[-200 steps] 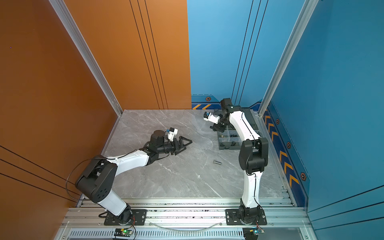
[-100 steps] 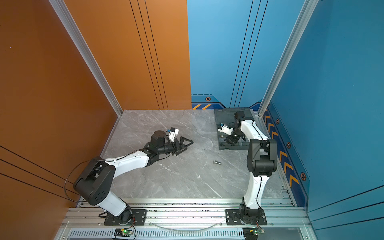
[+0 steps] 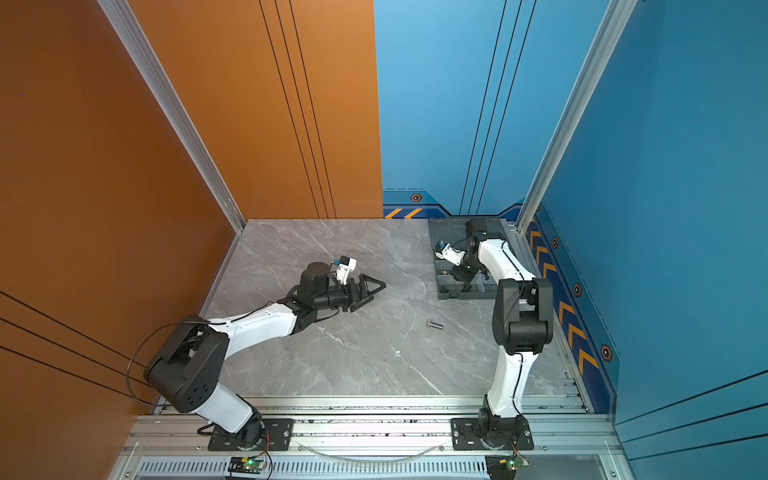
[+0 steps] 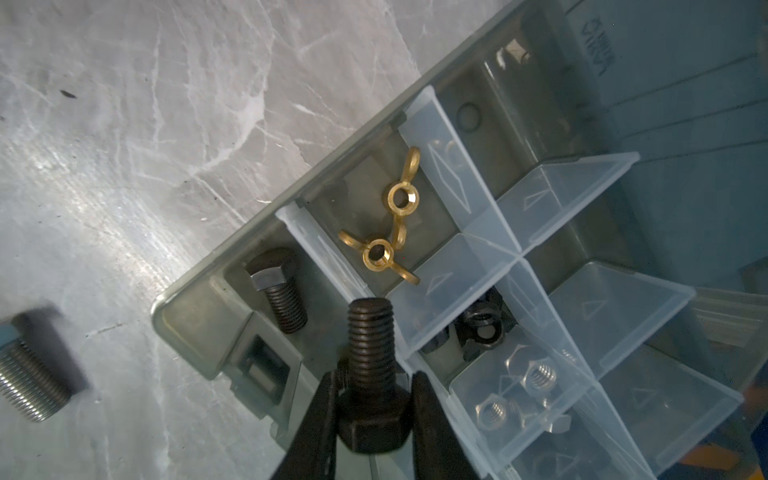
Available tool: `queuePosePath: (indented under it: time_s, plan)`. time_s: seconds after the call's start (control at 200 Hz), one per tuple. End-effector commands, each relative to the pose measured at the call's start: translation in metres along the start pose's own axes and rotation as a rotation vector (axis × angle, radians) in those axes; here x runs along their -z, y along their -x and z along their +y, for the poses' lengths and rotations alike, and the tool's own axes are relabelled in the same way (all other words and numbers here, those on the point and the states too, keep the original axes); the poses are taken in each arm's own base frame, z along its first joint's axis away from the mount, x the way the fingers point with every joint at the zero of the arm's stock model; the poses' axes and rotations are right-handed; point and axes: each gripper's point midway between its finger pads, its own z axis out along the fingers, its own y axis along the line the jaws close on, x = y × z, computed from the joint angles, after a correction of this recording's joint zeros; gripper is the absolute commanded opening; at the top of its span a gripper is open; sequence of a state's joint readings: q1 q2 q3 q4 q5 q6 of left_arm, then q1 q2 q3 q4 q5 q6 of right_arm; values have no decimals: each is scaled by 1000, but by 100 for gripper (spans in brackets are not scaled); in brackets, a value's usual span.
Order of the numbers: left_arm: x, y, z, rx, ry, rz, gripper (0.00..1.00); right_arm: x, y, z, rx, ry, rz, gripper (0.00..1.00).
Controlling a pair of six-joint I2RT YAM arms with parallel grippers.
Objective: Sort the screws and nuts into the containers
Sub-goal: 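Lower the black bolt into the bolt compartment and open the right gripper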
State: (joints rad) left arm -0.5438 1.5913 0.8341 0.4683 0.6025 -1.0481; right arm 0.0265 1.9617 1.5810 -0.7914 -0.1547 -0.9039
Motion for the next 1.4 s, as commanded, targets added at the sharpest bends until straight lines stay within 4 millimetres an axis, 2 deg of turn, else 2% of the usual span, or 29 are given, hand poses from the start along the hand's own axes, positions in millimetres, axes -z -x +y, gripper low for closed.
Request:
queuePosePath:
  time_s: [0.0,0.33,0.781,1.392]
  plan:
    - [1,0,-2,-18,-3,-13,98,-1,8,-10,-9,-38,-2,0]
    - [3,2,2,-13,4,-17,98,-11,1,-4,-1,-19,29,0]
    - [4,2,3,-14,6,-18,98,-21,-3,-5,-18,-13,64,1]
    - [5,0,3,-12,7,-18,98,-7,-3,4,-18,4,18,0]
